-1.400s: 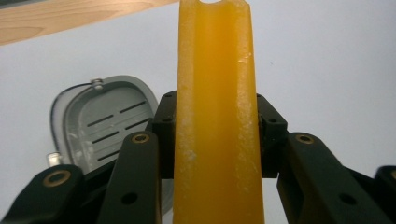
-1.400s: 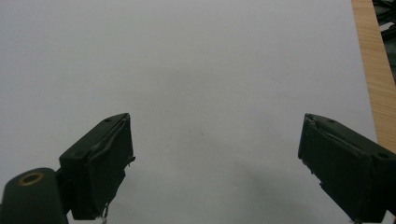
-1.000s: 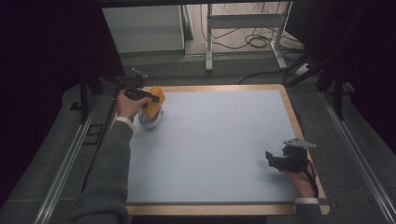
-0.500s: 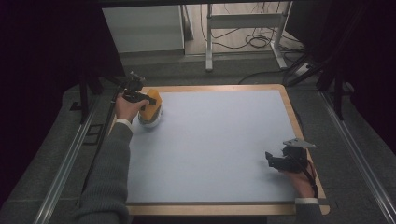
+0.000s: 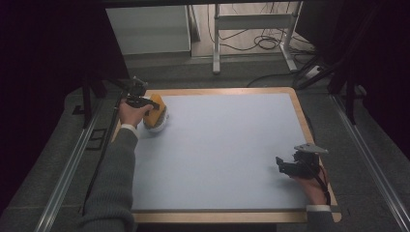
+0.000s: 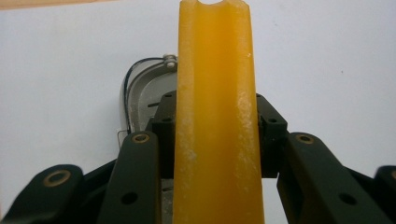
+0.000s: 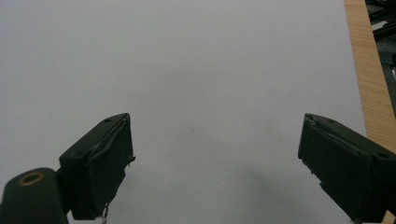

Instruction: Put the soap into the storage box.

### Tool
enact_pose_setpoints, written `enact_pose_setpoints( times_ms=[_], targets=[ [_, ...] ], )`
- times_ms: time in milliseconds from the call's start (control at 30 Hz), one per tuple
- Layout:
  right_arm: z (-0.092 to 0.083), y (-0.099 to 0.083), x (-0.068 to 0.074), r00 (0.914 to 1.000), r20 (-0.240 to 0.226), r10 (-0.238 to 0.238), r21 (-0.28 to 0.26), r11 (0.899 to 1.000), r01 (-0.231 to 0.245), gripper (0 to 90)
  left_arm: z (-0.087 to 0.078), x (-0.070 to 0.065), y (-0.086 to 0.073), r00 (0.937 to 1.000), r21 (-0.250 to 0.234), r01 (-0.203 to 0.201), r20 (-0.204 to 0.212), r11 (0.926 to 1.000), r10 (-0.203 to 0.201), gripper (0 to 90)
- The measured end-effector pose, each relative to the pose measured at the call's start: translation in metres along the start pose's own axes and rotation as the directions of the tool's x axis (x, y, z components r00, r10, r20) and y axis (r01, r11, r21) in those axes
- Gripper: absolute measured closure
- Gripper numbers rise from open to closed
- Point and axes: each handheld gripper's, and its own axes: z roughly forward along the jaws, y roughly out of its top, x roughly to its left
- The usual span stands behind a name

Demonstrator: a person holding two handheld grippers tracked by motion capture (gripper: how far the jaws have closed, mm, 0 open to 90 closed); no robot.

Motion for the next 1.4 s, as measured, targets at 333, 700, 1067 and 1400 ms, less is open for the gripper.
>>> enact_pose_setpoints(
  times_ms=[333,700,1067,1400],
  targets=[
    [0.001,-0.001,-0.001,1.0,0.006,0.003,0.002,1.0,-0.003,10.3,0.008,0.003,-0.003,0.9996,0.003,0.027,-0.006,0.9996,-0.027,61.2],
    [0.001,-0.001,-0.001,1.0,0.004,0.001,0.002,1.0,-0.001,10.3,0.013,0.003,-0.004,0.9996,-0.002,0.03,-0.003,0.9996,-0.03,60.8],
    [0.001,-0.001,-0.001,1.0,0.006,-0.001,0.007,1.0,0.001,10.3,-0.001,0.0,0.002,0.9993,-0.059,0.018,-0.031,0.9981,-0.02,42.2],
    [0.003,-0.002,0.001,1.0,0.0,-0.009,0.013,1.0,0.009,10.3,-0.03,-0.01,-0.002,0.9986,-0.139,-0.049,-0.028,0.989,0.045,29.7]
  ],
)
